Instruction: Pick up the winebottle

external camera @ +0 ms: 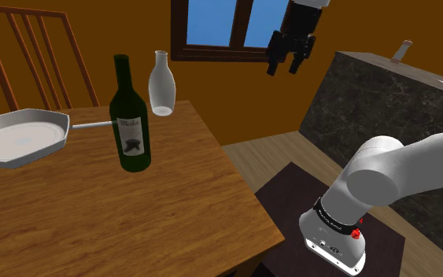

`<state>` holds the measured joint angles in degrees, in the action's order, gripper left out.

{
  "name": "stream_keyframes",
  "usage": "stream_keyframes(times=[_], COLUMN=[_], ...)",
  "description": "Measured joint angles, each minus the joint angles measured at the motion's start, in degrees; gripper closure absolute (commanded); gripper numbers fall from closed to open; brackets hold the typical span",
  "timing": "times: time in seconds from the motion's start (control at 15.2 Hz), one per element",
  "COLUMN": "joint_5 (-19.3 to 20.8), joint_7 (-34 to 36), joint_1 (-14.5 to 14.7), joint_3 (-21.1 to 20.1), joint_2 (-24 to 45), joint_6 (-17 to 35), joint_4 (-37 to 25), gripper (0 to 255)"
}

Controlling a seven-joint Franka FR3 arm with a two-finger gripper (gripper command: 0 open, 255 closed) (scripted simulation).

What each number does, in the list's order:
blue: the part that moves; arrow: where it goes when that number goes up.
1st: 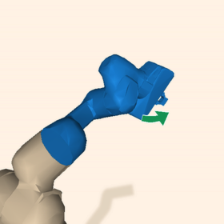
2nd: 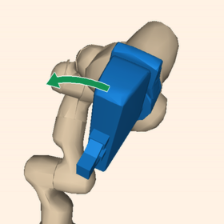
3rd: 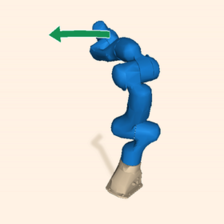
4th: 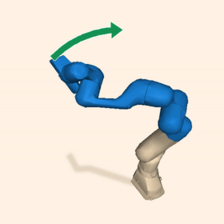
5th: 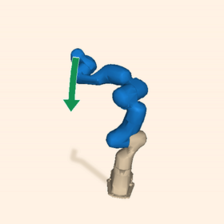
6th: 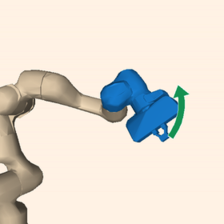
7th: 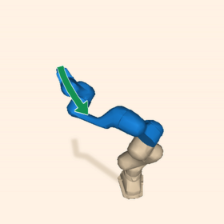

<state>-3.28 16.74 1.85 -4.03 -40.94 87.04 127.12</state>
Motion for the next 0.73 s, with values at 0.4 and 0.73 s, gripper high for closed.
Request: stream_keyframes(times=[0.4,0.73], joint_5=[-2.41,-2.69], joint_7=[6.69,12.64], joint_1=[1.37,2.04], joint_3=[-6.27,-11.57], joint_2=[7.65,15.91], joint_6=[3.08,4.99], joint_4=[-5.80,-13.20], gripper=[0,0])
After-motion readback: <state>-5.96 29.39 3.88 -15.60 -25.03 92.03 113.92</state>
